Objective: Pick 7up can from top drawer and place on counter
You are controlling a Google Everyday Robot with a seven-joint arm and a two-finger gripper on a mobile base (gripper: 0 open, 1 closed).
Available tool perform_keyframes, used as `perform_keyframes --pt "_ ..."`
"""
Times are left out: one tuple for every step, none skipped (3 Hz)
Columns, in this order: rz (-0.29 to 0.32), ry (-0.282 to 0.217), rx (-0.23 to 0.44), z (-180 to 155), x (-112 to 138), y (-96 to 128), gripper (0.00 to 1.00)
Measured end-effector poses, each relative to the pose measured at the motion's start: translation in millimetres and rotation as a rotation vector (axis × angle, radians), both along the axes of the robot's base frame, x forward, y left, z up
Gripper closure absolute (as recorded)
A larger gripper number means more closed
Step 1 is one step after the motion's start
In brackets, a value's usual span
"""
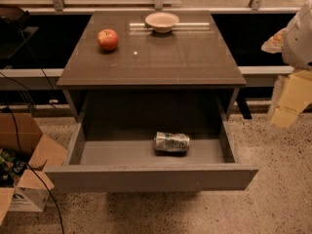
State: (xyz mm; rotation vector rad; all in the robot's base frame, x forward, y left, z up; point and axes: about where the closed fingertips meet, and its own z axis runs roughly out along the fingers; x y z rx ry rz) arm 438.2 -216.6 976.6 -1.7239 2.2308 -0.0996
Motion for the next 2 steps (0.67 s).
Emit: perform_keyframes --pt "0.0 -0.002 0.004 -1.6 0.7 3.4 0.0" --pt "0.0 -0.012 0.031 -11.4 4.4 23.6 0.0"
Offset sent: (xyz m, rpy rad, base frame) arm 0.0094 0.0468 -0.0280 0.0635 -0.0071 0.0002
